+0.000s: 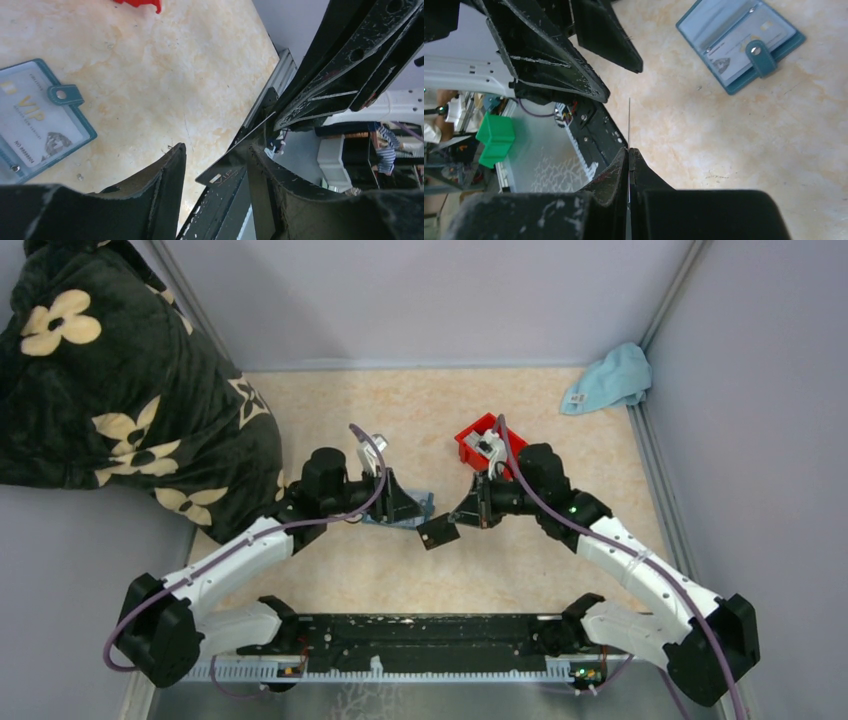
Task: Put the credit cards into the card holder
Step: Adjust the card holder at the center of the board.
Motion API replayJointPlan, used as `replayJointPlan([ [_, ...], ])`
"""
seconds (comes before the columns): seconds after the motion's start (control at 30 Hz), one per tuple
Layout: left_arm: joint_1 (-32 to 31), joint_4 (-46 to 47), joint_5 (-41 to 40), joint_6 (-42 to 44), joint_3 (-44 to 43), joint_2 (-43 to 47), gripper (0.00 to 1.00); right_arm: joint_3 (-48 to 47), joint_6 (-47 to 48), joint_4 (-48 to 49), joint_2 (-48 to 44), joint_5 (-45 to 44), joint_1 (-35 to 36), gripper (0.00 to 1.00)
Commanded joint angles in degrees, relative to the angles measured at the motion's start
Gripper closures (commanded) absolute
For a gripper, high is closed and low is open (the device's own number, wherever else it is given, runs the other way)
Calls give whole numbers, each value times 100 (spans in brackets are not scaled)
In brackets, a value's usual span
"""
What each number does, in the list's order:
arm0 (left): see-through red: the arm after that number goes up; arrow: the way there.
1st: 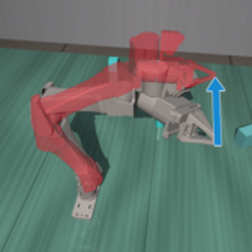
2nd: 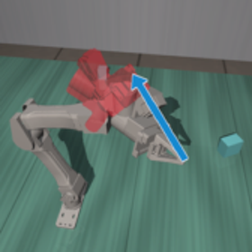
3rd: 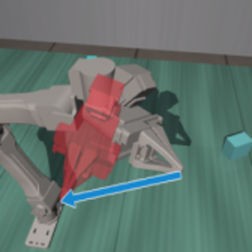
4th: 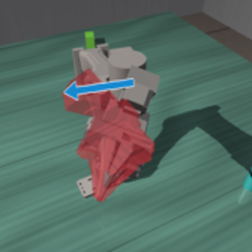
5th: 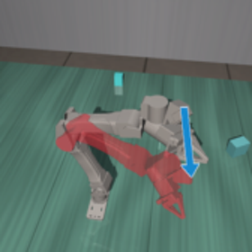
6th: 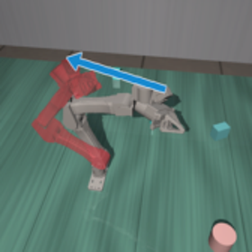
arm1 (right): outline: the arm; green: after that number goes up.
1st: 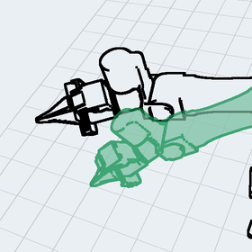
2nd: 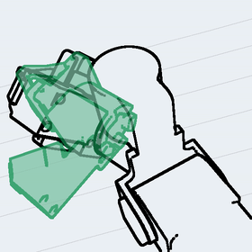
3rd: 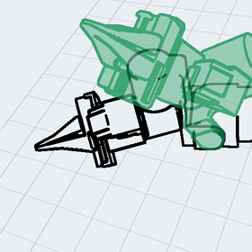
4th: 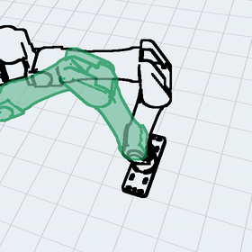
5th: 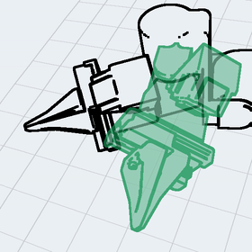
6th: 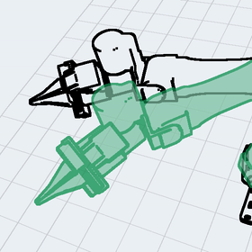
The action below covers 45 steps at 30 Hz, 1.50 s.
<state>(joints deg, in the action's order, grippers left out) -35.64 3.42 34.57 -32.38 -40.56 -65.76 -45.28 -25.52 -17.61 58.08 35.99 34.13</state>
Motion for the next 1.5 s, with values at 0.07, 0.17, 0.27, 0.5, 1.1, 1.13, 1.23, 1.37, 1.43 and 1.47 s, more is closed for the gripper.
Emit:
replayJointPlan([
  [0.07,-5,975,-1392,-1857,1008,1077,45,149,-648,1023,-430,-963,82,100],
  [0.17,-5,1291,-2172,-2549,1588,1726,44,290,-845,1339,-491,-1281,83,100],
  [0.27,-5,1473,-2550,-2947,1929,2080,44,503,-1120,1795,-554,-1547,92,100],
  [0.5,-13,2175,-2651,-3827,2565,2154,44,1085,-1706,3014,-535,-2123,196,100],
  [1.1,74,1478,-968,-486,628,356,44,-41,-693,1576,699,217,309,100],
  [1.13,76,1430,-590,-352,486,97,46,-111,-607,1453,745,286,305,100],
  [1.23,90,1027,-9,23,99,-397,49,-273,-374,1118,871,418,306,100],
  [1.37,182,1029,243,219,162,-336,55,-295,-317,1037,904,561,297,100],
  [1.43,266,1098,440,256,251,-242,60,-297,-277,1005,919,628,284,100],
  [1.47,320,1137,567,266,284,-210,61,-293,-276,1009,928,682,267,100],
])
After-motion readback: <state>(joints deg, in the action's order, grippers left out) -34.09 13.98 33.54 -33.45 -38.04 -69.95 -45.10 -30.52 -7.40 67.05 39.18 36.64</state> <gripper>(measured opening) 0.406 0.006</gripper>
